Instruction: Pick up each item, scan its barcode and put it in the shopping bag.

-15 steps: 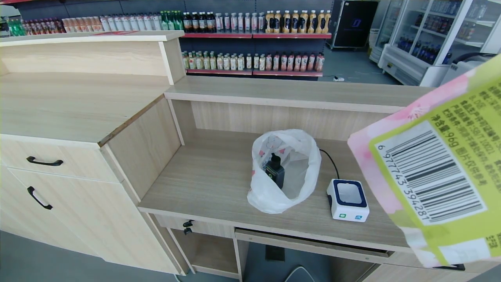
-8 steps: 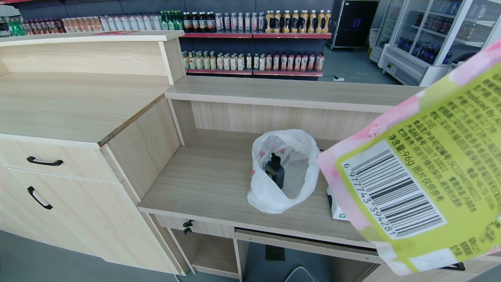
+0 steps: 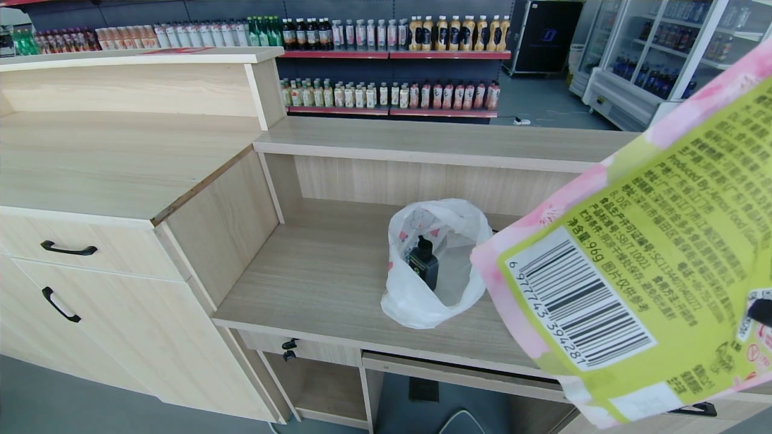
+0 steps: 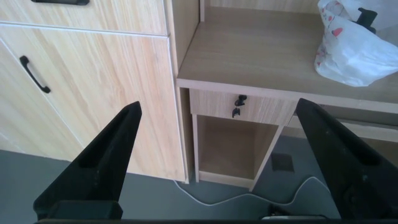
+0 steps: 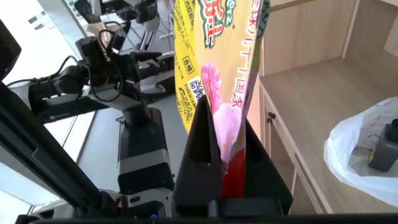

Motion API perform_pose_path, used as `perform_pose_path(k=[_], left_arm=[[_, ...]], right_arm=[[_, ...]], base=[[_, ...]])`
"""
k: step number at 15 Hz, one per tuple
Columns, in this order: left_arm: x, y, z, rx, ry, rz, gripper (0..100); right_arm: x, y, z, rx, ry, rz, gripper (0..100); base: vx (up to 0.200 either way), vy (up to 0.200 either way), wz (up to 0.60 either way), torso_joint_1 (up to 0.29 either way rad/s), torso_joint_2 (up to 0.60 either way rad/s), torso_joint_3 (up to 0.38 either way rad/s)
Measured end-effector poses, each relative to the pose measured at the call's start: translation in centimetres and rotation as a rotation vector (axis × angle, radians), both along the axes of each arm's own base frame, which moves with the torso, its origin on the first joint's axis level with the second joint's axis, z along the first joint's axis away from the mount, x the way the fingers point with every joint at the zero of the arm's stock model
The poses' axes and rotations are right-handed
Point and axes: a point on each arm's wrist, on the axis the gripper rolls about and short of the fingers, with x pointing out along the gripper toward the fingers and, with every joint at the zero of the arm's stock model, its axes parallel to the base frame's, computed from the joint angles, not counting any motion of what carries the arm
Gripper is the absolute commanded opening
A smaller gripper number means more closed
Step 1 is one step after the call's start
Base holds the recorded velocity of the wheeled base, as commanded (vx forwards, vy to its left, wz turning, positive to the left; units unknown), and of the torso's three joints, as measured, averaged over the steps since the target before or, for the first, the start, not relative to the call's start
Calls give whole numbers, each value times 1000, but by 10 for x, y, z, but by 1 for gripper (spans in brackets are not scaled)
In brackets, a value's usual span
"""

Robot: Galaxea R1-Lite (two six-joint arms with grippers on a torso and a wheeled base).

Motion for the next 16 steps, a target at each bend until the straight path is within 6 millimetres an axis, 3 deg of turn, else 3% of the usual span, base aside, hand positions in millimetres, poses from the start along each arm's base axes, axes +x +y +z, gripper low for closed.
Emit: perform_pose_path(k=[16], left_arm=[[0, 0, 0, 0, 0, 0, 100]], right_arm=[[4, -1, -5, -9, 9, -31, 0]], base=[[0, 0, 0, 0, 0, 0]])
